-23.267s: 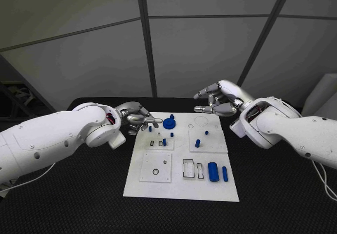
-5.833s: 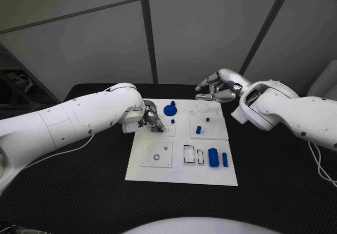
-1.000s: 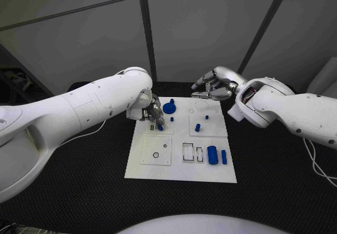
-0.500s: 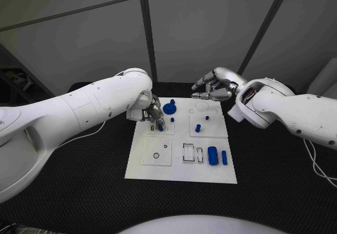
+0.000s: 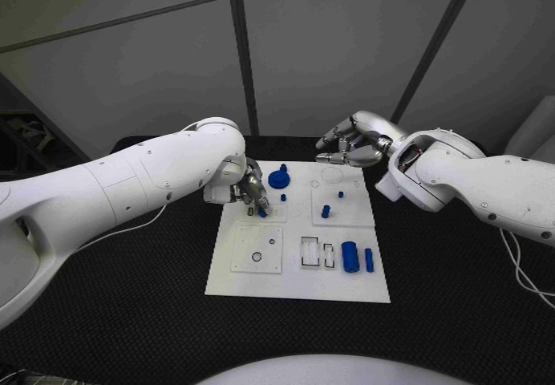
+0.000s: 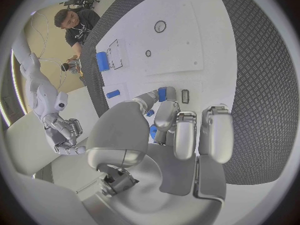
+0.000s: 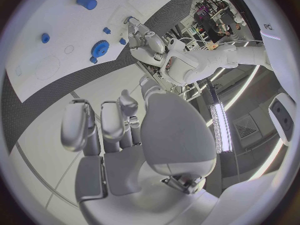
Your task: Assemble the parts on the task board
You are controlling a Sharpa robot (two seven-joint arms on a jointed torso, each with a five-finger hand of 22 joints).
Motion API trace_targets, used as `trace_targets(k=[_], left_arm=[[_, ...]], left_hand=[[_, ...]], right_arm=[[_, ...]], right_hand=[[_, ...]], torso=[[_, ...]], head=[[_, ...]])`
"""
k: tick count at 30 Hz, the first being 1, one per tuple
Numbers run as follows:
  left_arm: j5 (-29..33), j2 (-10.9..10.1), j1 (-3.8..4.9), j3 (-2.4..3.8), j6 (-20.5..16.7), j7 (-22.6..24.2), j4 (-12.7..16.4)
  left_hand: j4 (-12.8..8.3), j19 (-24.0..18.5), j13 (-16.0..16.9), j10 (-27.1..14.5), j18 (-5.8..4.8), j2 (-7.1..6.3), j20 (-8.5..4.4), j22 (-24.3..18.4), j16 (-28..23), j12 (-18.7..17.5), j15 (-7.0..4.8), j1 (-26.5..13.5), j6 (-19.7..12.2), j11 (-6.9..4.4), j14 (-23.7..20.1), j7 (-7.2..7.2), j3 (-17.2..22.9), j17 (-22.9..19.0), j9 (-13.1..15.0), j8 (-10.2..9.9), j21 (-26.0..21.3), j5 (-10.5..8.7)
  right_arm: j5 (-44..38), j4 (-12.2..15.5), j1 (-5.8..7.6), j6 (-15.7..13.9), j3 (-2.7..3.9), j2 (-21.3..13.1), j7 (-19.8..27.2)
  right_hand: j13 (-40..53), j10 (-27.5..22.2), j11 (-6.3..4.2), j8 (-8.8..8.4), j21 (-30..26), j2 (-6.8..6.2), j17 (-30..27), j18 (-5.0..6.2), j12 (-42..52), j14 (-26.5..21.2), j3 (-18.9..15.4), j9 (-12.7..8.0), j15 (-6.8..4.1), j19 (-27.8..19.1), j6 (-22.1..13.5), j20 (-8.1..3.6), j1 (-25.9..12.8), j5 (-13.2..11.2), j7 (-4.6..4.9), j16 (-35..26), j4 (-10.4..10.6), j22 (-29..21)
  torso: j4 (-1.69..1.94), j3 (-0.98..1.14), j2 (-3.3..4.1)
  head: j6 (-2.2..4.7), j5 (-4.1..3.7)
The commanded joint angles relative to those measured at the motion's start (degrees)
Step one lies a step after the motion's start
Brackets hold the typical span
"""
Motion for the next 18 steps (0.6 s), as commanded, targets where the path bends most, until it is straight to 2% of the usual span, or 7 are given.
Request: trace_targets(k=[1, 18], left_arm=[[-1.4, -0.4, -0.01, 0.03, -1.8, -0.3, 1.0], [-3.2, -1.5, -0.01, 0.09, -4.2, 0.4, 3.6]], left_hand=[[-7.3, 0.0, 4.9, 0.3, -0.45, 2.5, -0.1, 5.8, 0.1, 0.2, -0.31, 1.8, 0.0, -0.25, 5.5, -0.34, 6.9, 13.3, 0.1, 0.4, 0.0, 0.33], [-7.3, 0.0, 5.0, 0.3, -0.47, 2.51, -0.11, 5.9, 0.1, 0.2, -0.33, 1.8, 0.0, -0.26, 5.5, -0.35, 6.9, 13.3, 0.2, 0.4, 0.1, 0.46]], right_arm=[[-0.2, 0.2, 0.12, 0.3, 0.04, 0.0, 0.3], [-0.2, 0.0, 0.12, 0.6, 0.04, 0.0, 0.5]], right_hand=[[-0.1, 0.1, -0.01, -0.37, -0.3, -0.21, 0.1, 0.81, 0.2, 0.3, 0.0, 0.1, -0.01, 0.2, 0.4, -0.03, -0.5, 0.3, 0.15, -0.3, 0.4, 0.6], [-0.1, 0.1, -0.03, -0.35, -0.3, -0.2, 0.2, 0.79, 0.3, 0.4, 0.0, 0.1, -0.02, 0.3, 0.4, -0.04, -0.7, 0.3, 0.13, -0.4, 0.3, 0.6]], torso=[[-0.07, -0.03, 0.06], [-0.08, -0.05, 0.06]], head=[[0.02, 0.04], [-0.04, 0.17]])
